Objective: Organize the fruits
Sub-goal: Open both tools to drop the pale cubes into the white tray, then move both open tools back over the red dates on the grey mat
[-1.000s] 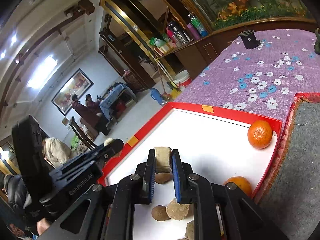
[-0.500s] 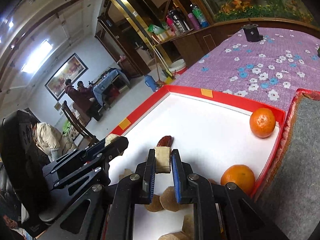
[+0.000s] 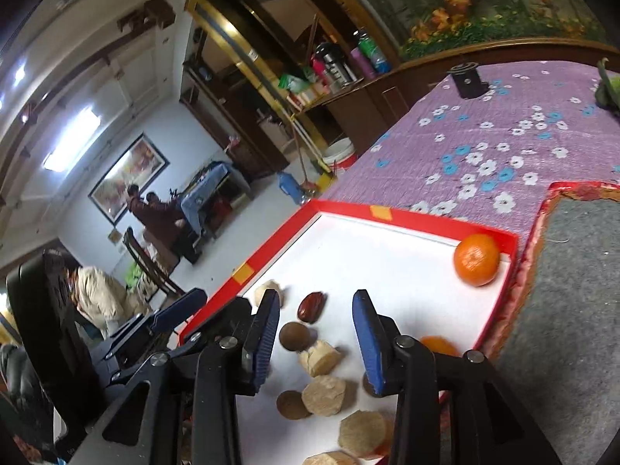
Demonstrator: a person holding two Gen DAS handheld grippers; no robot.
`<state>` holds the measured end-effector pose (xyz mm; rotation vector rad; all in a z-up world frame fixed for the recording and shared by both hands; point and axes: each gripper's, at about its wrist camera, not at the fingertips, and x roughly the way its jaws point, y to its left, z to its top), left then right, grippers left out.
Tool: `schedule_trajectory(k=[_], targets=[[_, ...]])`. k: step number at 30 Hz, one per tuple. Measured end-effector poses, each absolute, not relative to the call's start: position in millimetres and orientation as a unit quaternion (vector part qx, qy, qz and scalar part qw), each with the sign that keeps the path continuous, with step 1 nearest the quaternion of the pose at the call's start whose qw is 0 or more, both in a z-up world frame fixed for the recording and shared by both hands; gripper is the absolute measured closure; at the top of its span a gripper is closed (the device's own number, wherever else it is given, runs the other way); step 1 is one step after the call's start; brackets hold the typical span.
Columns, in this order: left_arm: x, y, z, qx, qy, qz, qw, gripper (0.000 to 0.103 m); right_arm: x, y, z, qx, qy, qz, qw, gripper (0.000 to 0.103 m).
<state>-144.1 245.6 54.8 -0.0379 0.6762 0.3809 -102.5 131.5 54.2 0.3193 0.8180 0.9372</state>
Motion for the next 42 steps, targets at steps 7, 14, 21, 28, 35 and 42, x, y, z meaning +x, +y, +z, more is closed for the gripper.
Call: schedule_trajectory(k=[7, 14, 21, 28, 35, 42], targets=[[-147.0, 248.4, 52.8, -0.019, 0.328, 0.184, 0.926, 0.042, -91.3, 121.1, 52.1, 0.177, 0.392, 0.419, 0.799, 0.065], [-151.3, 255.1, 51.2, -0.03, 0.326, 0.187, 0.926, 0.042, -89.9, 122.7, 49.9, 0.171, 0.398, 0.412, 0.802, 0.065], [-160.8, 259.9, 56.5, -0.038, 0.319, 0.189, 0.928, 0.042, -88.2, 119.0, 48.9, 0.171, 0.395, 0.4, 0.809, 0.065], [-178.1, 260.2, 69.8, -0.035, 0.299, 0.195, 0.933, 0.042, -93.2, 107.2, 57.9, 0.195, 0.374, 0.402, 0.813, 0.065], [-186.3, 259.1, 76.4, -0.038, 0.289, 0.202, 0.935, 0.042, -94.2, 83.6, 81.0, 0.212, 0.358, 0.397, 0.819, 0.065], [-189.1, 242.9, 82.9, -0.022, 0.286, 0.19, 0.939, 0.042, -90.2, 24.3, 111.1, 0.23, 0.322, 0.357, 0.846, 0.065]])
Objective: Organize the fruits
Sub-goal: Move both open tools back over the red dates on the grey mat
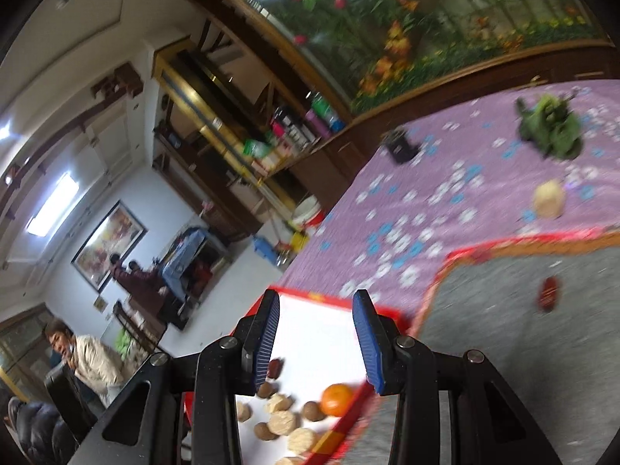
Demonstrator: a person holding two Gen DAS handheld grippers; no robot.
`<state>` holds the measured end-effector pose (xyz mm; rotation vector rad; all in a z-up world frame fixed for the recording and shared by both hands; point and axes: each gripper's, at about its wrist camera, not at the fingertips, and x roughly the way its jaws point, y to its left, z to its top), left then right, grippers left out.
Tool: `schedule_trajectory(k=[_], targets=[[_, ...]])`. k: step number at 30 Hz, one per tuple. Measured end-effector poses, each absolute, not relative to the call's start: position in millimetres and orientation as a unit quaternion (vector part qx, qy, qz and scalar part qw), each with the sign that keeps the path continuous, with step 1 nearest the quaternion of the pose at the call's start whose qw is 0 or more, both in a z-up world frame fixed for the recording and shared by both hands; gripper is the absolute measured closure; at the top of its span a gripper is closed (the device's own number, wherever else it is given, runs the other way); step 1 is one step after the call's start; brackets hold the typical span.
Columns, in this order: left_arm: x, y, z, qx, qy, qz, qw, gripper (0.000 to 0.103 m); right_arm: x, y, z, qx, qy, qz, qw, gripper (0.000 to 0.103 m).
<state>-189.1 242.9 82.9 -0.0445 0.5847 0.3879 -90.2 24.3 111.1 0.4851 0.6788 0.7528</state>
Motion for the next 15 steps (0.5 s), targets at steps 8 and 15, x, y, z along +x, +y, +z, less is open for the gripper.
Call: schedule_trajectory(k=[8, 15], targets=[[-195.1, 213.9, 88.2, 0.011, 0.282, 0.172, 0.944, 0.042, -93.1, -69.6, 137.3, 0.234, 0.286, 0.281, 0.886, 0.065], [-189.1, 184.5, 84.1, 0.028, 0.289, 0.149, 0.945, 0.042, -112.7, -154.9, 140.8, 0.243, 0.267, 0.211, 0.908, 0.065]])
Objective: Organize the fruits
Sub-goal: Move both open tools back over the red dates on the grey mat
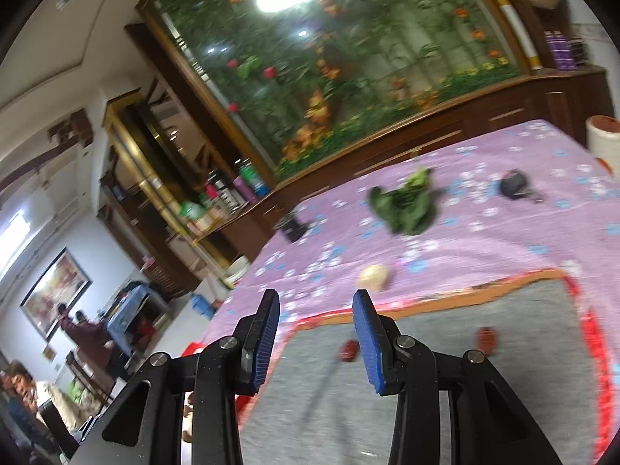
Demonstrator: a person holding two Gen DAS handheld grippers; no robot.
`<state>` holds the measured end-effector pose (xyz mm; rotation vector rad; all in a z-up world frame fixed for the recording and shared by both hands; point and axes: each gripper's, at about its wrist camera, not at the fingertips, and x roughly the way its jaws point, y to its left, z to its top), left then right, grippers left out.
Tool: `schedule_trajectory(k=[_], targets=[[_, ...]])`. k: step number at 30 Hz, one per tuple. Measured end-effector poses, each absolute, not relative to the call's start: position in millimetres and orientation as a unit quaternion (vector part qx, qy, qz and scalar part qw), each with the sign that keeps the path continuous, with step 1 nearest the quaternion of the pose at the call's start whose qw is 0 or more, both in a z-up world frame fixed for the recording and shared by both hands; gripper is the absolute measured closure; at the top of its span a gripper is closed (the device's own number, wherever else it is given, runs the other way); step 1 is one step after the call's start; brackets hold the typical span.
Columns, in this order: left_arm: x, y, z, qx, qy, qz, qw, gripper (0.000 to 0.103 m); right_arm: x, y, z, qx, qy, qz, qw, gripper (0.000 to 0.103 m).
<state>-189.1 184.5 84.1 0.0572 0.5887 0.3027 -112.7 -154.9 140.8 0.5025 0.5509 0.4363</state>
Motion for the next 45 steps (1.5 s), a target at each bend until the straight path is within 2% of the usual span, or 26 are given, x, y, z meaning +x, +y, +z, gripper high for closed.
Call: schedule_trajectory(k=[9, 17, 23, 38, 45], targets=[[-156.3, 132.2, 93.6, 0.038, 0.311, 0.069, 0.947, 0.042, -123.4, -238.9, 125.1, 0.237, 0.287, 0.137, 0.918, 0.065], [-114.7, 79.5, 94.5, 0.055, 0.338, 0.017, 0.939, 0.042, -102.6, -278.3, 88.4, 0.254, 0.337, 0.091, 0.902, 0.065], [-97.6, 69.3, 94.3, 0.051, 0.35, 0.005, 0.935, 0.042, -90.4, -287.8, 71.3, 0.272, 0.331, 0.074, 0.901, 0.064], [-64.2, 87.0, 79.7, 0.04, 0.373, 0.016, 0.927, 0.042, -76.3, -289.0, 53.6, 0.281, 0.385, 0.09, 0.874, 0.064], [-35.0, 38.8, 67.2, 0.074, 0.392, -0.037, 0.916, 0.042, -74.3, -283.1, 51.6, 0.289, 0.385, 0.117, 0.869, 0.064]])
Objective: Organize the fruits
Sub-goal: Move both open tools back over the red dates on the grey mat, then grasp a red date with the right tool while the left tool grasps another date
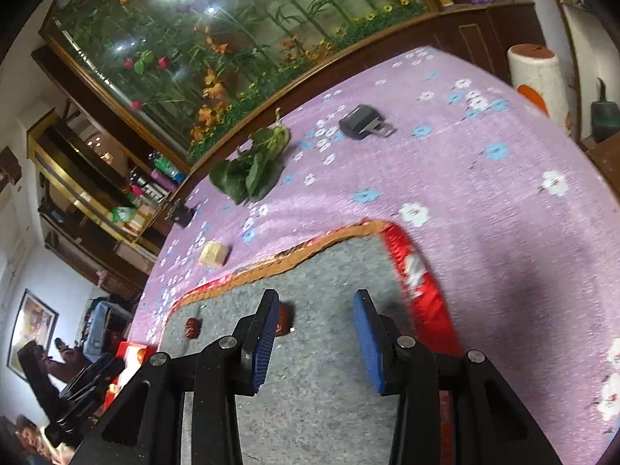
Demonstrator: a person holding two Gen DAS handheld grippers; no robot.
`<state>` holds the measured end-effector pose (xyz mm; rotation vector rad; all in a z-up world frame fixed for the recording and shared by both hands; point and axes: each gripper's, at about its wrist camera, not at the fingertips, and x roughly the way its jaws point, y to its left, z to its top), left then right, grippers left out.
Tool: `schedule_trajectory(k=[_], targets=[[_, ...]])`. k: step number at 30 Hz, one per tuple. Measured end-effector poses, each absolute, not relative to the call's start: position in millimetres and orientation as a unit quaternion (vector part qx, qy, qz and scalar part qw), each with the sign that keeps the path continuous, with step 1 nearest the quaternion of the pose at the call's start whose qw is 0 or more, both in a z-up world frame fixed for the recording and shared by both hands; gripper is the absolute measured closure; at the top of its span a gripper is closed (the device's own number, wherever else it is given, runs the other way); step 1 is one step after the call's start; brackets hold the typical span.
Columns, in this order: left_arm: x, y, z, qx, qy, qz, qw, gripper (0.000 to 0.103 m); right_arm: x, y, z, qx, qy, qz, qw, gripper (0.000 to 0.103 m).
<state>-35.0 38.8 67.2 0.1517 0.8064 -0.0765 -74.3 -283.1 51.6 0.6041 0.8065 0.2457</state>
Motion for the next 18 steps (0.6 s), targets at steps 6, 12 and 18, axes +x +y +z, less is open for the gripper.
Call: schedule_trajectory(k=[6, 12, 18], targets=[[-6.6, 6.5, 51.5, 0.126, 0.406, -0.067, 0.903, 0.042, -59.4, -239.1, 55.3, 0.218, 0.419, 0.127, 0.872, 0.064], [7.4, 19.4, 42.6, 0.128, 0.423, -0.064, 0.895, 0.042, -27.1, -183.5, 38.6, 0.124, 0.472, 0.104, 0.867, 0.068], [19.1, 7.6, 34.3, 0.133, 0.436, -0.078, 0.887, 0.042, -32.6, -173.0, 32.8, 0.059, 0.452, 0.079, 0.886, 0.084]])
